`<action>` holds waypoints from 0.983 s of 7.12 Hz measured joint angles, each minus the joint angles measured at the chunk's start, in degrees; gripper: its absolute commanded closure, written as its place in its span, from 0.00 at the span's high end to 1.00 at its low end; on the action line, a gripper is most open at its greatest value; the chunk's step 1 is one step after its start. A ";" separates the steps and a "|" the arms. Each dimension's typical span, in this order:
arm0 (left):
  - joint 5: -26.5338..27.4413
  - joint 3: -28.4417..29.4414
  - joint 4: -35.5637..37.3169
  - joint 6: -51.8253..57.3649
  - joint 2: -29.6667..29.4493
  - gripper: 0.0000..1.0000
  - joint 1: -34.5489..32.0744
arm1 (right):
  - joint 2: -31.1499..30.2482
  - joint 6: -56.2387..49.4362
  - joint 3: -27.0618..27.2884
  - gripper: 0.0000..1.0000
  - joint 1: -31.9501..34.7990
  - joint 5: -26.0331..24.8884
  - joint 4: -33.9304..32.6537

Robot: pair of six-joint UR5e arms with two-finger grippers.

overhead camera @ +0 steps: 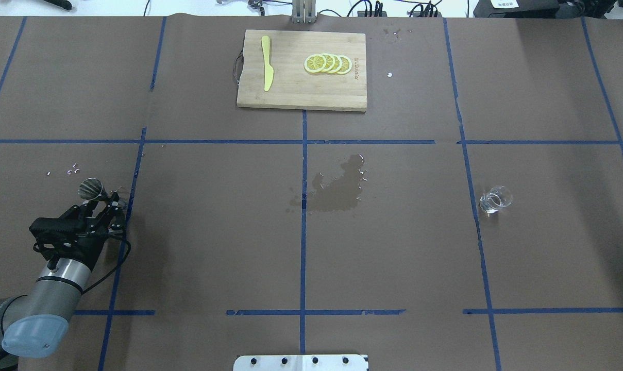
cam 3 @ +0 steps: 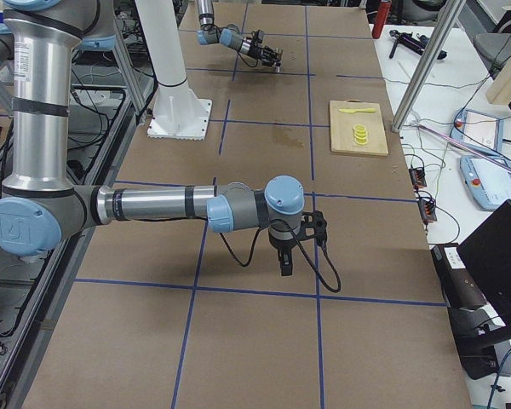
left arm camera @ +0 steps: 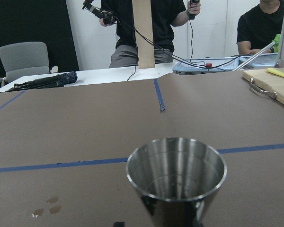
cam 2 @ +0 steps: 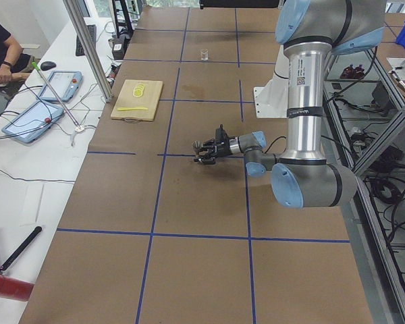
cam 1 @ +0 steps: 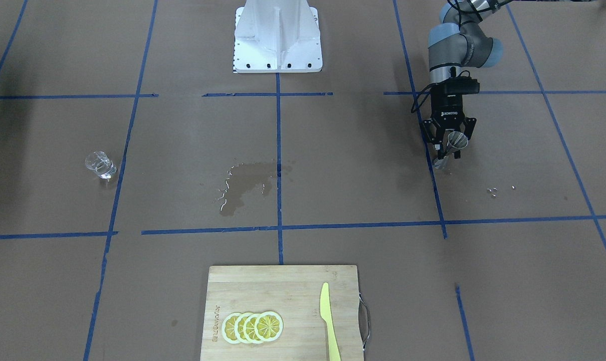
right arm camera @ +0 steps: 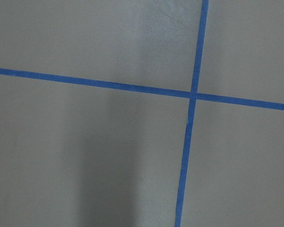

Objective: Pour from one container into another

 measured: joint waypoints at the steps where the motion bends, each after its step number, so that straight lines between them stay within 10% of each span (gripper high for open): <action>1: -0.05 -0.05 -0.65 0.52 -0.13 0.13 -0.01 | 0.04 0.00 -0.04 1.00 0.00 0.00 0.00; 2: -0.19 -0.05 -1.70 0.98 -0.22 0.00 -0.02 | 0.06 0.00 -0.06 1.00 0.00 0.00 0.00; 7: 0.04 -1.58 -7.66 6.49 -0.92 0.00 -0.75 | -0.04 0.76 0.29 1.00 -0.21 0.38 2.57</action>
